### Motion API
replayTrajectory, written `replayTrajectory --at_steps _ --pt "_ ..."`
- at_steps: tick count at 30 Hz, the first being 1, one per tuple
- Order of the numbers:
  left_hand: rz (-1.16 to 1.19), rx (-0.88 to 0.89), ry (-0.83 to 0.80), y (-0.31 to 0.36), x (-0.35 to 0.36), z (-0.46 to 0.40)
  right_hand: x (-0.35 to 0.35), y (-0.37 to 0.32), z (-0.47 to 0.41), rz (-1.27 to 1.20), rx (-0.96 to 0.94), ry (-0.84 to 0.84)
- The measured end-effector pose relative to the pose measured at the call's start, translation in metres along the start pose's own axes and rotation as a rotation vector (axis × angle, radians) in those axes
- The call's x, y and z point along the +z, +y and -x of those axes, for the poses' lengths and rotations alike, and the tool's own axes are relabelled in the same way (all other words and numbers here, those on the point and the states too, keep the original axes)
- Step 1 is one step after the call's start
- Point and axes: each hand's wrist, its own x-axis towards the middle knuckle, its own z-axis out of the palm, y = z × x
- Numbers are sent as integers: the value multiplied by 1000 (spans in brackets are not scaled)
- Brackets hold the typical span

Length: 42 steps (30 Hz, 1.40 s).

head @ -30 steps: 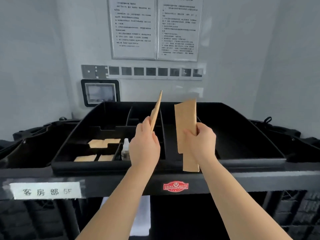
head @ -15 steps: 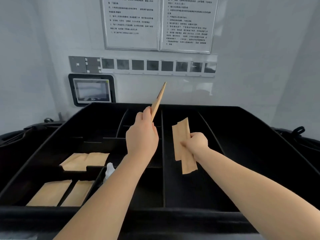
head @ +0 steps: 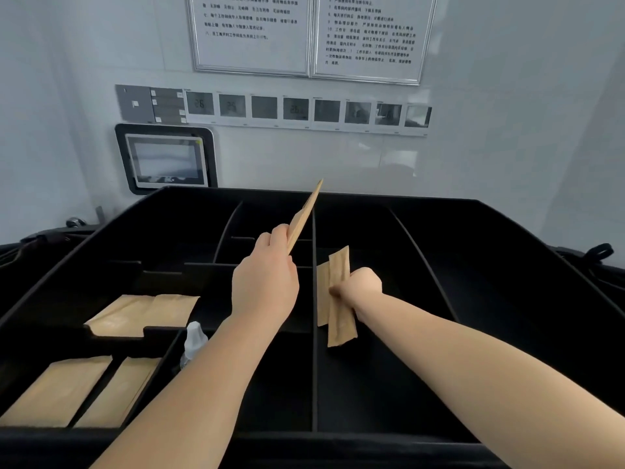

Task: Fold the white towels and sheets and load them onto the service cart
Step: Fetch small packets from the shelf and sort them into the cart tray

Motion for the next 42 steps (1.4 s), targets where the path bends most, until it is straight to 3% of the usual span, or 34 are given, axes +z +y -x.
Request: replayTrajectory --at_steps 8,16,18,21,23,25,29,42 --pt "38 11 2 1 2 1 -24 4 -6 40 32 -8" --pt "43 30 -19 2 3 3 -31 19 -2 277 -78 13" --pt "43 31 -25 2 2 4 -34 18 5 354 -152 12" --pt "46 32 -30 2 2 4 -40 18 22 666 -401 -17" --pt "47 37 -32 3 2 4 -41 27 36 908 -600 -143" --pt "48 49 -34 4 3 4 -40 40 48 1053 -664 -281" --pt "58 58 -42 4 3 4 -35 51 56 1136 -562 -385" --pt "77 33 -36 -3 5 3 -45 29 -18 1148 -296 -353"
